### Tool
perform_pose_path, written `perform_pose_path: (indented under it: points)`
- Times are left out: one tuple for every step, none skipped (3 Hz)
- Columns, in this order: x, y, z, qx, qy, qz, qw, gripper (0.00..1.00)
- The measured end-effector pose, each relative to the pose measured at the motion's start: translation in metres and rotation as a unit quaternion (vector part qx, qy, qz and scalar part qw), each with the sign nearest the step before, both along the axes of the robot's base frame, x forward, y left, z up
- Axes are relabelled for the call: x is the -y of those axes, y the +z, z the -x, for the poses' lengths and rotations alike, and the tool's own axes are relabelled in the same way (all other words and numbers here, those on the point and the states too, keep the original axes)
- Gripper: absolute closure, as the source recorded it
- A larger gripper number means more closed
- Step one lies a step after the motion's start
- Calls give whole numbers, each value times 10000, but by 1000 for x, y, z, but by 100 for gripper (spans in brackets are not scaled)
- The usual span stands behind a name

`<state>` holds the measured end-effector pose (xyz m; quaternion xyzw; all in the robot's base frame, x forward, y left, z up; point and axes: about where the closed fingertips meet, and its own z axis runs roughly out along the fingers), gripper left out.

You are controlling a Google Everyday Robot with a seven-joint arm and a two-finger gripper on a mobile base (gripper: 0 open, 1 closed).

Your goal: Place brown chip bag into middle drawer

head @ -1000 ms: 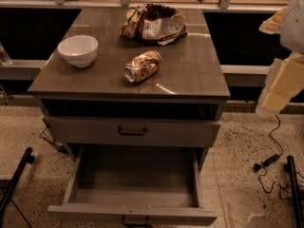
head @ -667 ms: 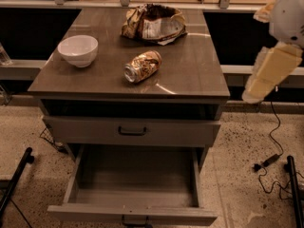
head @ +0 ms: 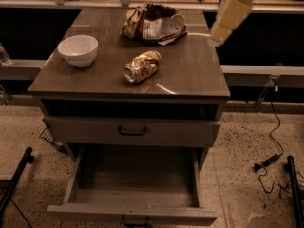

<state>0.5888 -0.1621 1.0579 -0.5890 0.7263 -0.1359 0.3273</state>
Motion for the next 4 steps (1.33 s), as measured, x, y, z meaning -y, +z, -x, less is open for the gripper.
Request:
perform_pose_path:
  points:
    - [-28, 19, -61, 343, 177, -39, 9992, 0]
    - [-87, 33, -127, 579, 414, -115, 9974, 0]
    - [-89, 28, -130, 535, 423, -111, 9976, 0]
    - [-104, 5, -145, 368, 508, -138, 9979, 0]
